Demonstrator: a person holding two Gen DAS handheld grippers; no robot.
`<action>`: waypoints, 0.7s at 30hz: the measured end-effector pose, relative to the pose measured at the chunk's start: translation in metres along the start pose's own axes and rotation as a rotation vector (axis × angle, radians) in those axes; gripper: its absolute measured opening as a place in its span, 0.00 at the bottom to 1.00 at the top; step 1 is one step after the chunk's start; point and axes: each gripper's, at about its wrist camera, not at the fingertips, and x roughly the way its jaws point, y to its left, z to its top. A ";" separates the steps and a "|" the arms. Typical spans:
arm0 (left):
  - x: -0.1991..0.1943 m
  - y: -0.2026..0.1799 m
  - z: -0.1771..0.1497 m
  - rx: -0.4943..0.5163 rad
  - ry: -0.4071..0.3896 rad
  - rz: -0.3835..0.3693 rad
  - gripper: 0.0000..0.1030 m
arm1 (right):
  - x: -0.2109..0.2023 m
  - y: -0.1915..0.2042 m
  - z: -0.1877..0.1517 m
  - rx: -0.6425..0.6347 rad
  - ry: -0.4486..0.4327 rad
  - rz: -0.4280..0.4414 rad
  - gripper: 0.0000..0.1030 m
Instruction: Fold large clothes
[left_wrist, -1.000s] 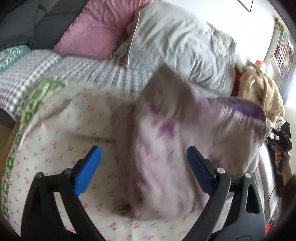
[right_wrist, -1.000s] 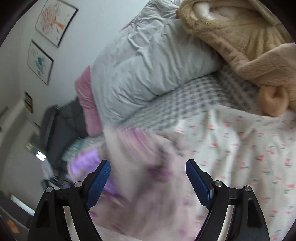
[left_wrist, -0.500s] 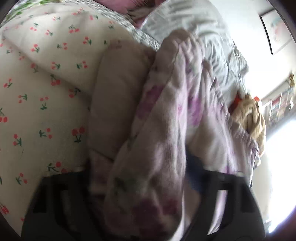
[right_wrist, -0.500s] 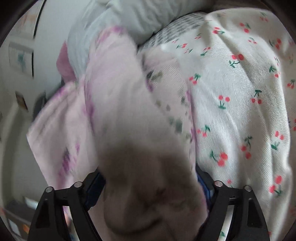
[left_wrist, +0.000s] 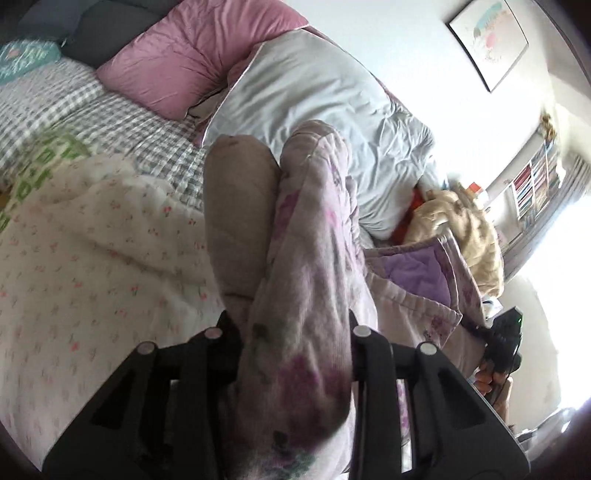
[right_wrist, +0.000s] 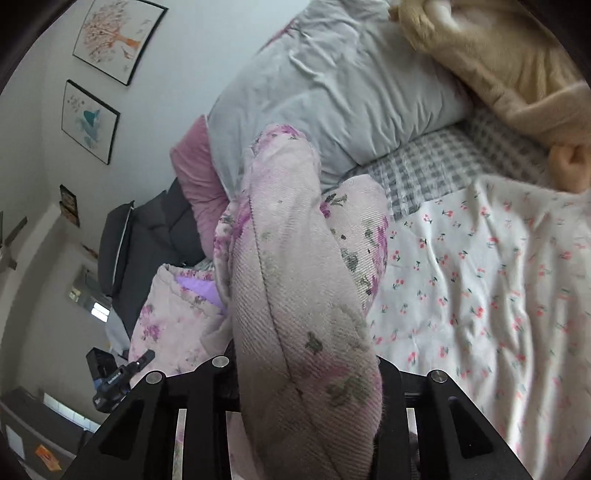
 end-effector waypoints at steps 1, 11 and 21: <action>-0.013 0.003 -0.005 -0.021 0.009 -0.010 0.33 | -0.016 0.006 -0.008 0.006 0.002 -0.004 0.32; -0.061 0.058 -0.147 -0.078 0.264 0.000 0.38 | -0.079 -0.021 -0.142 0.067 0.225 -0.108 0.36; -0.053 0.116 -0.212 0.006 0.417 0.141 0.61 | -0.066 -0.105 -0.220 0.048 0.427 -0.372 0.70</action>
